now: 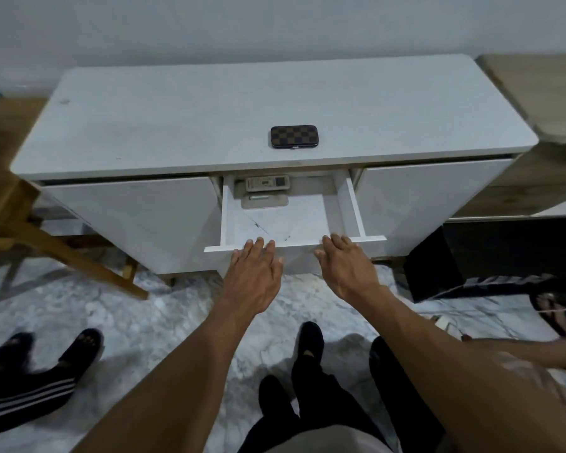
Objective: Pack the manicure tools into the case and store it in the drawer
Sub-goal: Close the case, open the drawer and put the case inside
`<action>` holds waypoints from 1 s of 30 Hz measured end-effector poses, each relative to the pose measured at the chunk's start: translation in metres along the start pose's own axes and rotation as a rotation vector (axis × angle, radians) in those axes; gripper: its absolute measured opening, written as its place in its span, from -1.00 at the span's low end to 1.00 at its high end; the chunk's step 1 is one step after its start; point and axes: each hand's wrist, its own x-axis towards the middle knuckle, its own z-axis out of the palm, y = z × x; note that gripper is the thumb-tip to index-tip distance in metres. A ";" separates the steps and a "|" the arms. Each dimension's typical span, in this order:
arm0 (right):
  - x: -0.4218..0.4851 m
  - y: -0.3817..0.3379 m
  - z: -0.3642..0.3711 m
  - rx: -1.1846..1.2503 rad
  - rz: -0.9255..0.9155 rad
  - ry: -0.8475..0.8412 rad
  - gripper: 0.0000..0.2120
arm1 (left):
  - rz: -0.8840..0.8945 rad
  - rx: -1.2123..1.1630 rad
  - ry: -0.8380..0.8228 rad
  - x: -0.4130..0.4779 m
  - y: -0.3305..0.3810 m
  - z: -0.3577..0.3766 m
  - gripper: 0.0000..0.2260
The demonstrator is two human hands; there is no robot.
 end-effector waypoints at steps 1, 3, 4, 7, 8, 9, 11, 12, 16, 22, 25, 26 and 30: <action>-0.004 0.000 0.001 0.003 -0.003 0.002 -0.55 | 0.002 -0.006 -0.006 -0.005 0.000 0.002 -0.52; -0.012 -0.001 0.002 0.011 -0.004 0.003 -0.56 | 0.003 -0.016 -0.017 -0.012 0.000 0.004 -0.52; -0.016 0.000 0.003 0.013 -0.002 0.004 -0.57 | 0.004 -0.017 -0.018 -0.015 0.001 0.005 -0.51; -0.022 0.000 0.005 0.020 0.001 0.017 -0.59 | 0.006 0.007 -0.013 -0.022 0.002 0.006 -0.51; -0.024 0.000 0.005 0.023 0.002 0.018 -0.59 | 0.007 0.024 -0.011 -0.024 0.002 0.006 -0.51; -0.024 0.001 0.004 0.024 0.001 0.021 -0.59 | 0.006 0.037 -0.009 -0.025 0.003 0.007 -0.51; -0.025 0.001 0.002 0.029 0.003 0.032 -0.60 | -0.004 0.046 -0.009 -0.025 0.005 0.005 -0.51; -0.026 0.001 0.000 0.028 0.006 0.037 -0.61 | -0.011 0.051 -0.012 -0.024 0.006 0.004 -0.51; -0.019 -0.001 -0.013 -0.021 0.022 0.003 -0.63 | -0.003 0.074 -0.015 -0.016 0.007 -0.007 -0.54; 0.014 -0.008 -0.051 -0.017 0.044 0.016 -0.56 | -0.016 0.047 0.106 0.026 -0.008 -0.046 -0.52; 0.045 -0.015 -0.079 -0.004 0.014 0.071 -0.57 | -0.002 0.064 0.226 0.065 -0.016 -0.074 -0.58; 0.058 -0.018 -0.089 0.004 0.007 0.087 -0.58 | -0.002 0.064 0.248 0.079 -0.018 -0.083 -0.60; 0.113 -0.027 -0.123 0.011 -0.030 0.128 -0.60 | -0.038 0.057 0.258 0.130 -0.020 -0.106 -0.59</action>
